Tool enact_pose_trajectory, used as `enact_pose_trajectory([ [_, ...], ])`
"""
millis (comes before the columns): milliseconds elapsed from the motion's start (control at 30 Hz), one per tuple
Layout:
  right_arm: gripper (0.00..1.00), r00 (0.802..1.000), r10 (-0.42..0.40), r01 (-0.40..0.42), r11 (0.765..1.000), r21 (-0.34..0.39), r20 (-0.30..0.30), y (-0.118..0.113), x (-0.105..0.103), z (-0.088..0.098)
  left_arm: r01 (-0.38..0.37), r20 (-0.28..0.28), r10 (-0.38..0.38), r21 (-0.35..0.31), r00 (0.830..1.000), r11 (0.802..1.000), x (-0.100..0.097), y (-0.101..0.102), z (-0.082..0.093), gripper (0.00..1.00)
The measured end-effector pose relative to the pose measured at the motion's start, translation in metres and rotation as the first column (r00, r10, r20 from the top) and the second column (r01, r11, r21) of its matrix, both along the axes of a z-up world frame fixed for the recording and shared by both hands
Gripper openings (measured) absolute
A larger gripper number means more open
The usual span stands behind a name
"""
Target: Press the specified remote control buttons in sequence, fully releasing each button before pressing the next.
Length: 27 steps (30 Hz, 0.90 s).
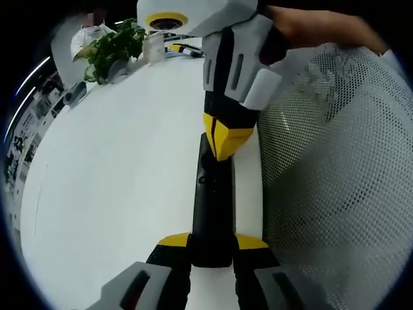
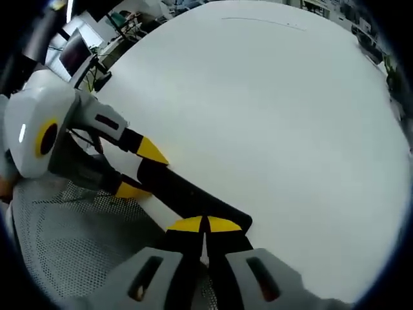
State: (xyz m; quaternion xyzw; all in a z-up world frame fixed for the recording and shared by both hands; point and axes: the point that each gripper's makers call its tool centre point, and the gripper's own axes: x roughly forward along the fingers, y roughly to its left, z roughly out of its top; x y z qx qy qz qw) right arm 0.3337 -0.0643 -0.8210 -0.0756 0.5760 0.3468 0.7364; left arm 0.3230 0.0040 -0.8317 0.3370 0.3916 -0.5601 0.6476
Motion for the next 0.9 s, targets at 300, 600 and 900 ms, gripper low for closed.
enact_pose_trajectory([
  [300, 0.0, 1.0, 0.005, -0.005, 1.0, 0.002, -0.01, 0.0052, -0.002, -0.0024, 0.006, 0.002, -0.006, -0.002, 1.0, 1.0, -0.0003, -0.0002, 0.0002, 0.24],
  [600, 0.0, 1.0, 0.015, -0.015, 1.0, -0.015, 0.01, 0.0039, -0.0003, -0.0033, -0.003, -0.002, 0.003, -0.01, 1.0, 1.0, 0.0, -0.0005, 0.0002, 0.25],
  [900, 0.0, 0.999, 0.042, -0.043, 0.998, -0.045, -0.01, 0.0045, 0.0005, -0.0038, 0.008, -0.001, -0.008, -0.022, 1.0, 1.0, 0.0004, -0.0012, 0.0004, 0.24],
])
